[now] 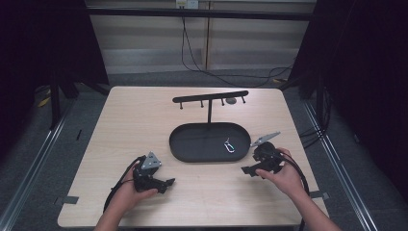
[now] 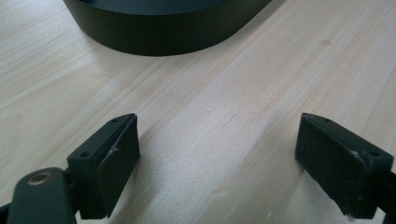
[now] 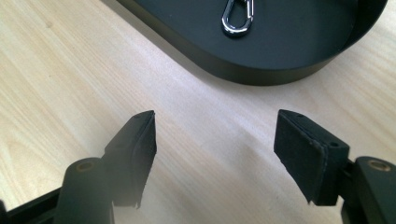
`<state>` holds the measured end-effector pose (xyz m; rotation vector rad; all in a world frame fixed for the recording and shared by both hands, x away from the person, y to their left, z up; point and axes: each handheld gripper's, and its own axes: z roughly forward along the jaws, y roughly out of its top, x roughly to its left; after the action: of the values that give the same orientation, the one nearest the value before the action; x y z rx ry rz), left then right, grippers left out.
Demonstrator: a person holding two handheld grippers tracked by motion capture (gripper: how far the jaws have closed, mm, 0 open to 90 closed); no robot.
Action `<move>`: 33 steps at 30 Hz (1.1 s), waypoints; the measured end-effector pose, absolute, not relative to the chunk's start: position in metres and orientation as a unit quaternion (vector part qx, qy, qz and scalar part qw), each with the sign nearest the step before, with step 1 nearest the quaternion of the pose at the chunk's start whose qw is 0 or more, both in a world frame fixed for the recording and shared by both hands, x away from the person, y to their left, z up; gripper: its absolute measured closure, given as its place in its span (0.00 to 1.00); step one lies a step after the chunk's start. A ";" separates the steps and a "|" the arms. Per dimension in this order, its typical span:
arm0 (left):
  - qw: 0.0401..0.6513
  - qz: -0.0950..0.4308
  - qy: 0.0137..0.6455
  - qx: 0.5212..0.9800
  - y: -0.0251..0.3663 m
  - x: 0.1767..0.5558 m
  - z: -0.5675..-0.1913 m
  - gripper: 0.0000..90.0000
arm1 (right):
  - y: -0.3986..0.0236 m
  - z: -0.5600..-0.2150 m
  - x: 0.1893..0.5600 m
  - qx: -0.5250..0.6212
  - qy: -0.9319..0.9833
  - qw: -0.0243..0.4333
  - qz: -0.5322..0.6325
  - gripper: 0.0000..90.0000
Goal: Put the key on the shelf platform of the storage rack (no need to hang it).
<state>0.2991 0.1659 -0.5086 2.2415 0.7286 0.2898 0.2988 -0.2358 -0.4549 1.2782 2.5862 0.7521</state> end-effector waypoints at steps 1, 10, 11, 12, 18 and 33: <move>0.374 0.113 0.284 0.875 0.166 0.299 -0.509 0.15 | -0.237 -0.455 0.298 0.430 0.864 0.077 0.252 0.33; 0.374 0.113 0.285 0.875 0.166 0.299 -0.509 0.15 | -0.246 -0.462 0.290 0.433 0.863 0.077 0.248 0.33; 0.374 0.113 0.285 0.875 0.166 0.299 -0.509 0.15 | -0.247 -0.462 0.289 0.432 0.863 0.076 0.250 0.33; 0.374 0.113 0.285 0.875 0.166 0.299 -0.509 0.15 | -0.248 -0.462 0.289 0.434 0.862 0.076 0.250 0.33; 0.374 0.113 0.284 0.875 0.166 0.299 -0.509 0.15 | -0.253 -0.466 0.284 0.436 0.862 0.072 0.249 0.33; 0.374 0.113 0.285 0.875 0.166 0.299 -0.509 0.15 | -0.269 -0.481 0.271 0.438 0.863 0.073 0.242 0.32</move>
<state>0.2991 0.1659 -0.5087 2.2413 0.7289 0.2899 0.2711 -0.2693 -0.4814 1.3147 2.5913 0.7273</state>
